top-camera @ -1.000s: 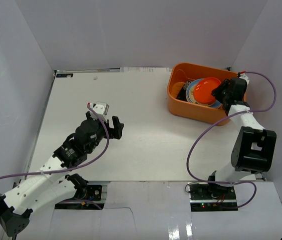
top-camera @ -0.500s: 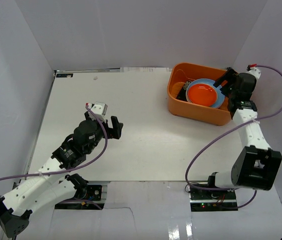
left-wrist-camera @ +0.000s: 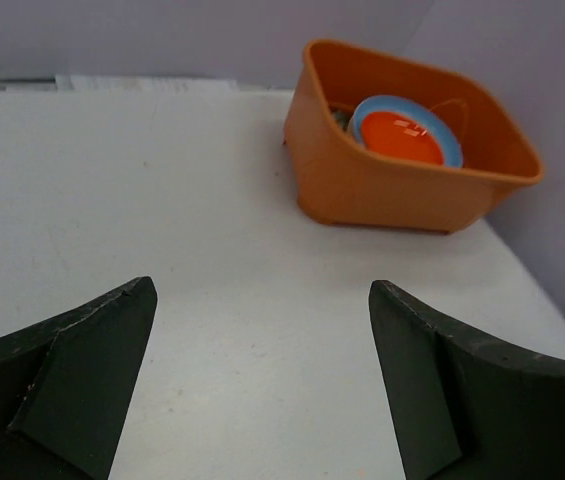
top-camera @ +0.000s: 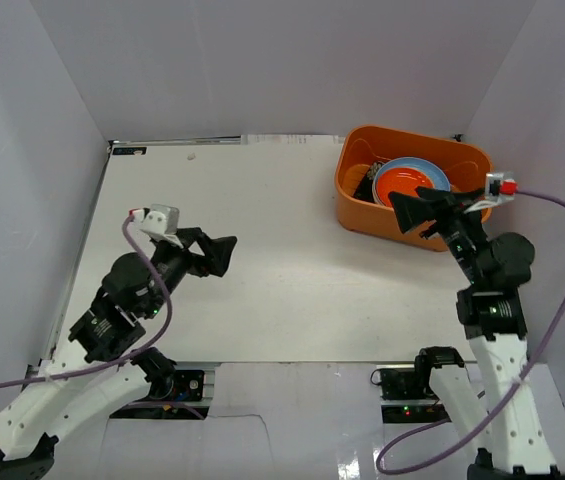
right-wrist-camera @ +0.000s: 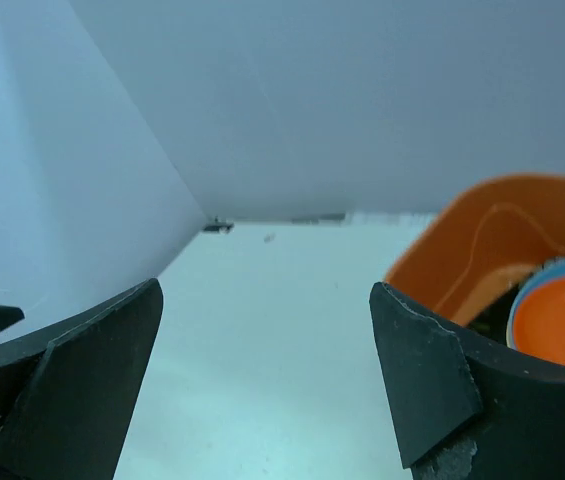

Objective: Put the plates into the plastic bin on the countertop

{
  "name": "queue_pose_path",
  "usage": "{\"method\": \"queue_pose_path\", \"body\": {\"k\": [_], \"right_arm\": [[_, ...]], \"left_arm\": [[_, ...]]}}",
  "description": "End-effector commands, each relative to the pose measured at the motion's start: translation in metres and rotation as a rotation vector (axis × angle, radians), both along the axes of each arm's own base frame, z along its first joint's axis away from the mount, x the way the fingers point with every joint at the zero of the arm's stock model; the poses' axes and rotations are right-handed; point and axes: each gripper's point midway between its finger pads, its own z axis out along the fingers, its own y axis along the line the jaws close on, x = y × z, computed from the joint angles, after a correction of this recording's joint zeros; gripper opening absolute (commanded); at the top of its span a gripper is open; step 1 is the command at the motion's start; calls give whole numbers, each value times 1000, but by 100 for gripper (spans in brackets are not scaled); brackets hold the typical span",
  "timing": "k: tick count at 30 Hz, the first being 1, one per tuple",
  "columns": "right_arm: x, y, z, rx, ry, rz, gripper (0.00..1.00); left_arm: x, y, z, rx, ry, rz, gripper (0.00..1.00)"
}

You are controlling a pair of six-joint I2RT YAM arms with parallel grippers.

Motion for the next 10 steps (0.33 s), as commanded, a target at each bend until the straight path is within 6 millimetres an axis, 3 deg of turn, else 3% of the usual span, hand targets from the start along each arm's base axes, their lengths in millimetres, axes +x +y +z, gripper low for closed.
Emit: {"method": "queue_pose_path", "body": {"k": [1,5,10], "right_arm": [[-47,-4,54,-31,-201,-6,90],[-79,-17,77,-39,-289,-75,90],[-86,-21,75,-62,-263,-98,90]], "left_arm": [[-26,9,85,-182,-171,-64,98],[-40,19,118,-223,-240,-79,98],[-44,20,126,-229,-244,-86,98]]}}
